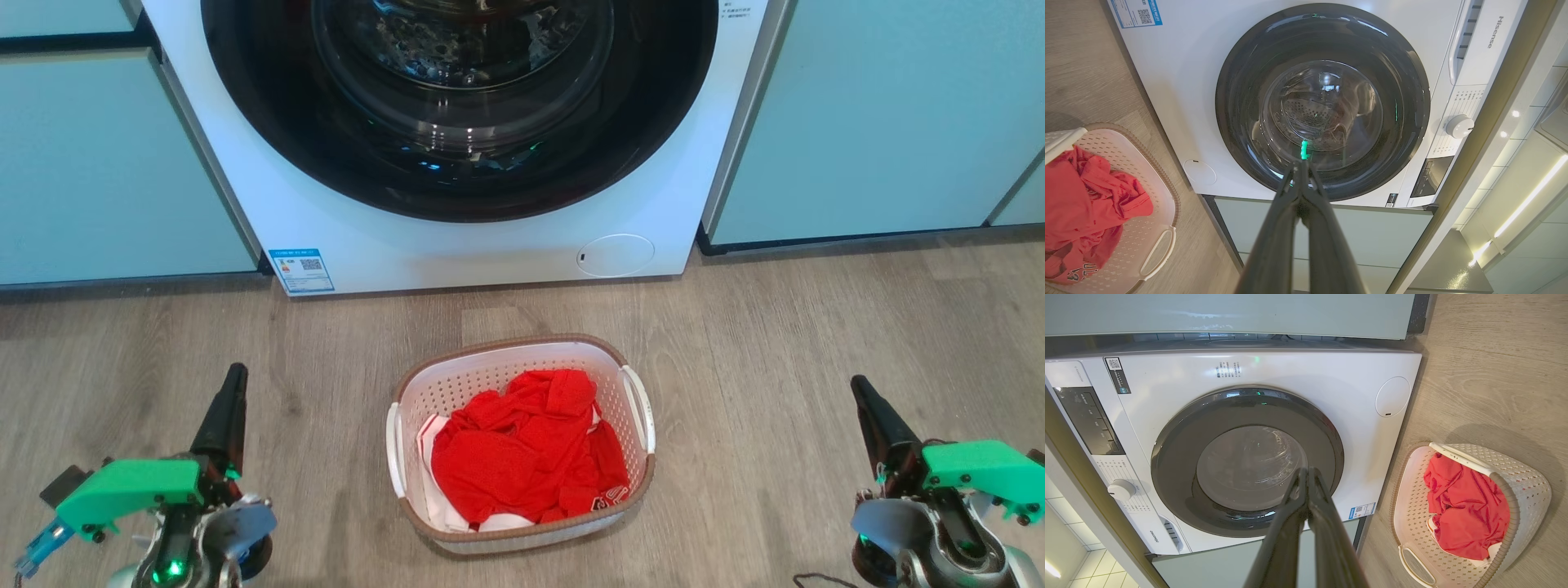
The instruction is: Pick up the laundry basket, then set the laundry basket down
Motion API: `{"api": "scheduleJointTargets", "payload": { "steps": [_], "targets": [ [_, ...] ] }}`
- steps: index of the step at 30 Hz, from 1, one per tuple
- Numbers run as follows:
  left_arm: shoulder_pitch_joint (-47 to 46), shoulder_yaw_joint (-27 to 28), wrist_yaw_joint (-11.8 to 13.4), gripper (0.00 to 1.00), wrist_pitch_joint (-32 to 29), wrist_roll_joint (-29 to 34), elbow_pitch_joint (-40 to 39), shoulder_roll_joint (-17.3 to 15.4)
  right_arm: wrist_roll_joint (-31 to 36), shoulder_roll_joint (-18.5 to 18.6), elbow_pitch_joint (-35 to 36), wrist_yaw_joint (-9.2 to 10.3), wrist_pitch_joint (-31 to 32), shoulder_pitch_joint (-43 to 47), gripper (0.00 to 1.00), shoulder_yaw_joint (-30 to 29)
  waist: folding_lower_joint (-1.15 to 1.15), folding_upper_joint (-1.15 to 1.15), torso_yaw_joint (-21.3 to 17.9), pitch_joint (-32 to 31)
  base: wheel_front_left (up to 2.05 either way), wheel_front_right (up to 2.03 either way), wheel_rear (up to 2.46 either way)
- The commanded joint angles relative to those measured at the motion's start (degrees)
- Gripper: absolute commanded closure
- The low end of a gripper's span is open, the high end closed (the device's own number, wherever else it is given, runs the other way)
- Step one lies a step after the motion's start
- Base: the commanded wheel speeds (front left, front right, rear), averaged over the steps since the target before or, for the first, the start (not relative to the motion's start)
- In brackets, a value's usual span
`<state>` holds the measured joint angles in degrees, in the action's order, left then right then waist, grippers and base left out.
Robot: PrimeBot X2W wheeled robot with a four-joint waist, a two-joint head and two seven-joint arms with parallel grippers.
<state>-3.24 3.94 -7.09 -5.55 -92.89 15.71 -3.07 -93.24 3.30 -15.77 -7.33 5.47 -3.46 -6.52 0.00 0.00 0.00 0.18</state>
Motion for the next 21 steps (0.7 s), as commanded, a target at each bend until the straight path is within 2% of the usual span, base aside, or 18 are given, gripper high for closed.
{"api": "scheduleJointTargets", "payload": {
  "steps": [1,21],
  "targets": [
    [-2.89,1.96,-0.40,1.00,-0.43,0.20,-1.68,-0.28,0.33,0.24,1.80,-0.16,0.30,-2.64,1.00,0.89,0.00,0.00,0.00,0.00,0.00,0.00,0.00],
    [-2.90,2.12,-0.40,1.00,-0.56,0.34,-1.68,-0.17,0.51,0.09,1.78,-0.16,0.48,-2.66,1.00,0.67,0.00,0.00,0.00,0.00,0.00,0.00,0.00]
  ]
}}
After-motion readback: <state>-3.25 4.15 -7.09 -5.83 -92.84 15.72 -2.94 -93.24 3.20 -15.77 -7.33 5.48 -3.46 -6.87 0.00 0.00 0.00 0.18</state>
